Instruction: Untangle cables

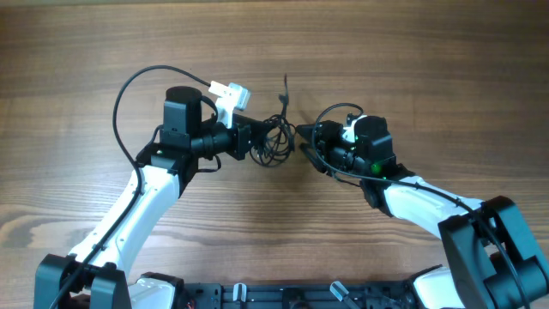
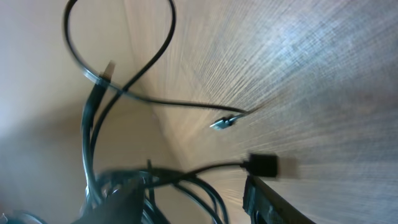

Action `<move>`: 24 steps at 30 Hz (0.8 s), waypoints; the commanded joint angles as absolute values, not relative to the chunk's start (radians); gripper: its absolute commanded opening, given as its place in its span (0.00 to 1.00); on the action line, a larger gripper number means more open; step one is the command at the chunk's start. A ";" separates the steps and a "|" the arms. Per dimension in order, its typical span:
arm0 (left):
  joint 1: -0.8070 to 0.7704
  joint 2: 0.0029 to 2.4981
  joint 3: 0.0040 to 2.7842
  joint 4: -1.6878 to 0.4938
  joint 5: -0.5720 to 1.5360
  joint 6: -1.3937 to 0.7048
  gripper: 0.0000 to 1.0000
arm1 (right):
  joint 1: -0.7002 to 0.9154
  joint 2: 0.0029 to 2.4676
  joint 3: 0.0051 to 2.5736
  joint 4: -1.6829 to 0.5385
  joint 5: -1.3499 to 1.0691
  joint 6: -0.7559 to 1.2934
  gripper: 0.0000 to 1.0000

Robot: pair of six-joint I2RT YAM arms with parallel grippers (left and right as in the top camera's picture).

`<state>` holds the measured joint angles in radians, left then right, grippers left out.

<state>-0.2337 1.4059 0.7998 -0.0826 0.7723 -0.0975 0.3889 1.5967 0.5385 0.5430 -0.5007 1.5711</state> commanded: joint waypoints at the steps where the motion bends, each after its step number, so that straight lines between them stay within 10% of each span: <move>1: -0.232 1.390 0.801 -0.075 0.849 -0.060 0.04 | 0.428 1.582 0.544 0.549 -0.463 1.817 0.54; 7: -0.232 1.390 0.801 -0.075 0.912 -0.060 0.04 | 0.468 1.584 0.544 0.546 -0.329 1.842 0.36; 11: -0.232 1.390 0.801 -0.081 0.924 -0.059 0.04 | 0.467 1.584 0.544 0.553 -0.212 1.833 0.05; 24: -0.231 1.390 0.801 -0.199 0.671 -0.078 0.04 | 0.360 1.465 0.544 0.728 -0.441 0.925 0.04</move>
<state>-0.2337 1.4059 0.7998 -0.2169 0.7120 -0.0795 0.3580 1.5303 0.5377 0.7578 -0.3496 1.1172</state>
